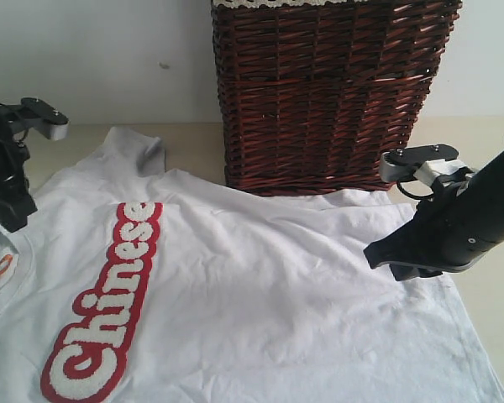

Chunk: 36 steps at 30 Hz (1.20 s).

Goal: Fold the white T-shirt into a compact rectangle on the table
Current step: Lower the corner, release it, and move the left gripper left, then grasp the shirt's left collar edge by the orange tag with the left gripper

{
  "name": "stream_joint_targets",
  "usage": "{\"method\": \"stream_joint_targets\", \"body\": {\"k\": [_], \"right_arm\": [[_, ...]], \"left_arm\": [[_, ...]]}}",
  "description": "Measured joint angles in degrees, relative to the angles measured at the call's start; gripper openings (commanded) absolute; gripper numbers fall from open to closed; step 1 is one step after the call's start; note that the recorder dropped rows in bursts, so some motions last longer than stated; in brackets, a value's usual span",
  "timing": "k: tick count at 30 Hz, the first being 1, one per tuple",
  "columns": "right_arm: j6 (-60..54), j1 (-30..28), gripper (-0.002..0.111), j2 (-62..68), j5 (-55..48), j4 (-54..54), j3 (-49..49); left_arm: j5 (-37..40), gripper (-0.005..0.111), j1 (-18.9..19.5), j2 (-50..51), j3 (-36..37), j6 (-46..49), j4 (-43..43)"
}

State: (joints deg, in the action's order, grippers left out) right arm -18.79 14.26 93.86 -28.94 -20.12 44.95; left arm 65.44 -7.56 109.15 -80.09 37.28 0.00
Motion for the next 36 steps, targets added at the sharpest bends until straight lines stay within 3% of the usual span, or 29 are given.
{"method": "stream_joint_targets", "body": {"k": [4, 6, 8, 11, 13, 14, 19, 29, 32, 36], "right_arm": [[0.00, 0.00, 0.010, 0.00, 0.00, -0.10, 0.00], [0.00, 0.00, 0.010, 0.00, 0.00, -0.10, 0.00], [-0.12, 0.00, 0.010, 0.00, 0.00, -0.10, 0.00], [-0.12, 0.00, 0.010, 0.00, 0.00, -0.10, 0.00], [-0.12, 0.00, 0.010, 0.00, 0.00, -0.21, 0.00], [-0.12, 0.00, 0.010, 0.00, 0.00, -0.21, 0.00], [-0.12, 0.00, 0.010, 0.00, 0.00, -0.32, 0.00], [-0.12, 0.00, 0.010, 0.26, 0.00, -0.55, 0.00], [-0.12, 0.00, 0.010, 1.25, 0.00, -0.55, 0.00], [-0.23, 0.00, 0.010, 1.99, 0.00, -0.55, 0.00]], "left_arm": [[0.96, 0.002, 0.00, -5.27, 5.91, 2.04, 2.86], [0.17, 0.012, 0.00, -7.34, 9.38, 4.59, 3.91], [-1.64, 0.027, 0.00, -8.43, 12.60, 7.52, 4.29], [-5.07, 0.067, 0.00, -8.67, 16.38, 9.89, 5.47], [-7.92, 0.099, 0.00, -8.57, 18.82, 10.95, 7.70], [-9.48, 0.105, 0.00, -8.45, 20.11, 11.21, 8.88], [-14.47, 0.104, 0.00, -7.48, 24.29, 12.57, 13.52], [-22.98, 0.104, 0.00, -7.22, 24.68, 17.55, 29.59], [-24.15, 0.104, 0.00, -7.12, 24.68, 17.71, 29.75], [-28.45, 0.104, 0.37, -7.12, 24.68, 21.02, 23.35]]}}
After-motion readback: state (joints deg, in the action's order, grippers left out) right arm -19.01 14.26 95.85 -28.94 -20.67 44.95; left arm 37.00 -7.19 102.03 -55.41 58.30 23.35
